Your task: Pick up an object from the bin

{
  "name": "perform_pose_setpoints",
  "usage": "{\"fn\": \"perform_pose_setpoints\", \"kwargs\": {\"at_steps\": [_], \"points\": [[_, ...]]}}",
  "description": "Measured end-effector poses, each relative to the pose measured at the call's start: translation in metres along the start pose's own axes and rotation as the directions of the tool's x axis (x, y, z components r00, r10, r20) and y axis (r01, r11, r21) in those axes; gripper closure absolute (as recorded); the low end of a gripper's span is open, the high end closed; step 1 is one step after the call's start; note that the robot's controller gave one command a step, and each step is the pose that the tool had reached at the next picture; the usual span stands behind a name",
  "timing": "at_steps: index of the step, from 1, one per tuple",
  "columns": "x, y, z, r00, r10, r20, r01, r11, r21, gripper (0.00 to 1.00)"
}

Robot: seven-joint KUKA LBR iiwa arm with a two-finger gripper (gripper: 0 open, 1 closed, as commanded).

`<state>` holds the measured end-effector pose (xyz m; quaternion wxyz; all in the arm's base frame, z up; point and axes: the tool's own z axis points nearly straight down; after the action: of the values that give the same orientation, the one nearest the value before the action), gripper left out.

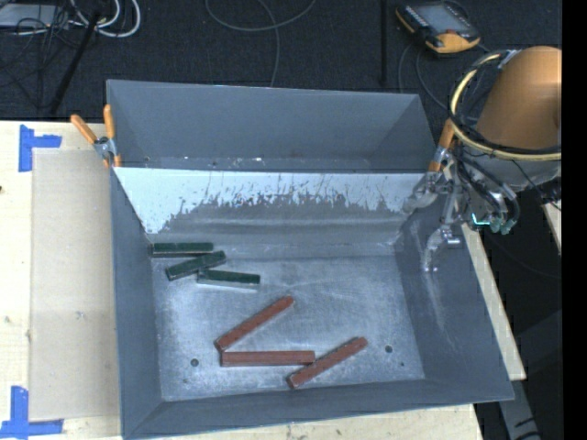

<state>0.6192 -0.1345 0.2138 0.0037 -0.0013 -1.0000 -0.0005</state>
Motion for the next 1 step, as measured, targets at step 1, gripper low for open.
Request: {"fn": "perform_pose_setpoints", "kwargs": {"at_steps": [1], "points": [[-0.0014, 0.0005, -0.0050, 1.000, -0.002, 0.008, 0.002, 1.000, 0.001, 0.00]]}}
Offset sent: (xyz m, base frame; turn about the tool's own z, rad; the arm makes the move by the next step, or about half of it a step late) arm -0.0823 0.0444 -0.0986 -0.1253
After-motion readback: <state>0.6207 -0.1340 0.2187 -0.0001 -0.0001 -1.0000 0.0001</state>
